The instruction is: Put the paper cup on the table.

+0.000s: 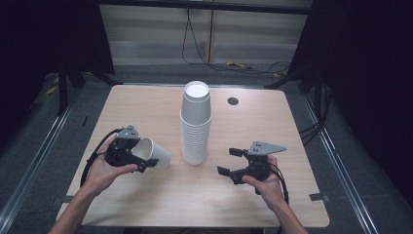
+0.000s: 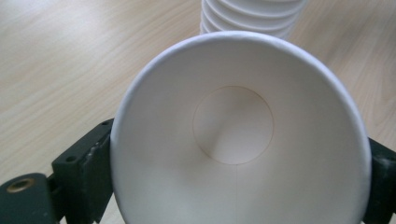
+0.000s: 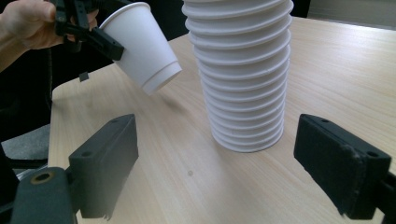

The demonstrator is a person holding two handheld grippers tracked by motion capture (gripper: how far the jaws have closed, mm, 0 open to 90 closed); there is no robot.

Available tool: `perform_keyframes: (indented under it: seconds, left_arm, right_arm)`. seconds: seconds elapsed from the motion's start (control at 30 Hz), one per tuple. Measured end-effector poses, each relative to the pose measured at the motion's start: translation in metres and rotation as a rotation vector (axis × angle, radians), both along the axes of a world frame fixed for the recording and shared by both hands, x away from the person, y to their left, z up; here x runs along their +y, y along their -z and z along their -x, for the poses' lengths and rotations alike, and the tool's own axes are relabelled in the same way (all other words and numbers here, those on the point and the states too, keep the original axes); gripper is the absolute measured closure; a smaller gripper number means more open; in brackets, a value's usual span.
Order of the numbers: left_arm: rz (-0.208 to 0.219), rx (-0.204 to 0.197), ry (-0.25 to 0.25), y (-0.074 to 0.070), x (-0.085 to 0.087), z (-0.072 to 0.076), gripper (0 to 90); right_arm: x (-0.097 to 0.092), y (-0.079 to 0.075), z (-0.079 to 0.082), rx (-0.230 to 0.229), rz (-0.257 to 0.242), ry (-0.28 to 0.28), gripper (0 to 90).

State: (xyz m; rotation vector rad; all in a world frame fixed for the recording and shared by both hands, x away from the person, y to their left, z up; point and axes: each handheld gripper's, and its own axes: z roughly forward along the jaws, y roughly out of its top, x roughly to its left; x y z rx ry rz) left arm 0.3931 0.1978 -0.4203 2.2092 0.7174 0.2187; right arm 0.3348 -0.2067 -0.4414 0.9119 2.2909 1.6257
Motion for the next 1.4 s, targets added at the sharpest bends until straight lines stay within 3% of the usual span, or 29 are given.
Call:
perform_keyframes:
  seconds: [0.2,0.43,0.83,0.9,1.13,1.4]
  left_arm:
    - [-0.018,-0.016,-0.027,-0.011,0.003,-0.012,8.1]
    - [-0.036,0.021,-0.078,-0.013,0.003,-0.027,8.2]
    - [-0.189,0.027,-0.112,-0.015,-0.009,-0.049,8.1]
    - [-0.243,0.024,-0.103,-0.012,-0.014,-0.054,8.0]
    - [-0.281,0.058,-0.116,-0.008,-0.021,-0.066,7.6]
    - [-0.311,0.066,-0.132,-0.004,-0.023,-0.075,7.4]
  right_arm:
    - [0.0,0.0,0.0,-0.004,-0.006,-0.011,13.9]
    - [0.0,0.001,-0.001,0.002,0.0,-0.013,13.9]
    - [-0.003,0.001,-0.002,0.003,0.0,-0.01,13.9]
    - [-0.003,0.001,-0.002,0.004,0.002,-0.01,13.9]
    - [-0.002,0.001,-0.002,0.01,0.007,-0.015,13.9]
    - [-0.001,0.002,-0.003,0.013,0.003,-0.017,13.9]
